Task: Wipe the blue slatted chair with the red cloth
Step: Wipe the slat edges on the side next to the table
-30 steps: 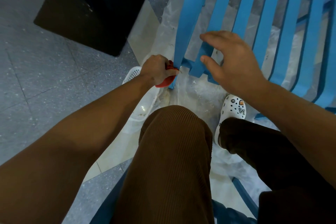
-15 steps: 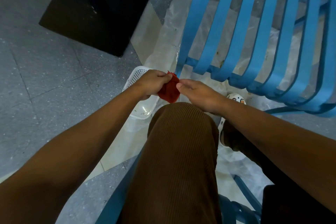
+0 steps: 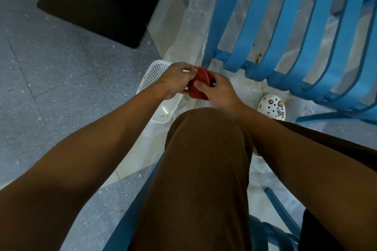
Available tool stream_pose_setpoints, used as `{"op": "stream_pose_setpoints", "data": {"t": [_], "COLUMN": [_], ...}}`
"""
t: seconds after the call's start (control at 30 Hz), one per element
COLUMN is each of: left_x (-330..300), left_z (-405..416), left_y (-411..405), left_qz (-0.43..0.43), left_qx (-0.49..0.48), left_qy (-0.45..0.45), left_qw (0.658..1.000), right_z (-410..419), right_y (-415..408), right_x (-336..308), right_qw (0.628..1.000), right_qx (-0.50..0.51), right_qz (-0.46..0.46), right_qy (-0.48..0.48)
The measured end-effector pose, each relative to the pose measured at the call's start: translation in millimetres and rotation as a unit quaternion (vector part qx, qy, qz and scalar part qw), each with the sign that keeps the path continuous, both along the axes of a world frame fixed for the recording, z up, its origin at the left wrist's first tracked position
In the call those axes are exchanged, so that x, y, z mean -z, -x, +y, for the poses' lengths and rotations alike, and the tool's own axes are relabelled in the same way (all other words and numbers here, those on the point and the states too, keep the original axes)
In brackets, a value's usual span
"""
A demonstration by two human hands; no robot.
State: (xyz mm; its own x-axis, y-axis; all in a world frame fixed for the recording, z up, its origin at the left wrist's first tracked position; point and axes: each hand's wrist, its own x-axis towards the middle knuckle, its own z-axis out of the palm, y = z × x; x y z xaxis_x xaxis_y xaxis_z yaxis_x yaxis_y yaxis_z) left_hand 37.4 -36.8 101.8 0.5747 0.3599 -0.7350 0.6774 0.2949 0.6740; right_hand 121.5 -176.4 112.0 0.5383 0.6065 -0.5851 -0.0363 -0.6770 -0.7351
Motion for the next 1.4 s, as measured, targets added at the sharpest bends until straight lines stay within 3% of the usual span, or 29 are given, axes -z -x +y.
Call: {"op": "stream_pose_setpoints", "data": {"t": [0.1,0.17,0.27,0.47,0.67,0.9,1.13,1.4], "left_x": [-1,-10,-25,-21,-21,-15,-1,1], "left_z": [11,22,37,44,52,51,43,46], "left_y": [-5,-5,-10,-32,-39,-36,-33,-30], "left_qz": [-0.024,-0.101,-0.179,-0.249,-0.263,-0.257,-0.252,-0.242], "left_qx": [0.06,0.08,0.149,0.226,0.284,0.243,0.192,0.212], "left_qy": [-0.153,-0.227,-0.283,-0.405,-0.456,-0.421,-0.374,-0.38], "left_qw": [0.986,0.965,0.93,0.85,0.801,0.836,0.872,0.867], "right_z": [-4,-7,-4,19,35,25,9,29], "right_y": [-2,-5,-11,-17,-22,-25,-34,-30], "right_x": [14,22,28,42,64,69,57,88], "right_qw": [0.997,0.996,0.996,0.997,0.996,0.994,0.992,0.989], "right_qx": [0.053,0.061,0.062,0.053,0.045,0.07,0.126,0.07], "right_qz": [0.048,0.045,0.017,-0.021,-0.011,0.008,-0.006,0.012], "right_qy": [0.021,0.042,0.057,0.055,0.08,0.085,-0.011,0.128]}}
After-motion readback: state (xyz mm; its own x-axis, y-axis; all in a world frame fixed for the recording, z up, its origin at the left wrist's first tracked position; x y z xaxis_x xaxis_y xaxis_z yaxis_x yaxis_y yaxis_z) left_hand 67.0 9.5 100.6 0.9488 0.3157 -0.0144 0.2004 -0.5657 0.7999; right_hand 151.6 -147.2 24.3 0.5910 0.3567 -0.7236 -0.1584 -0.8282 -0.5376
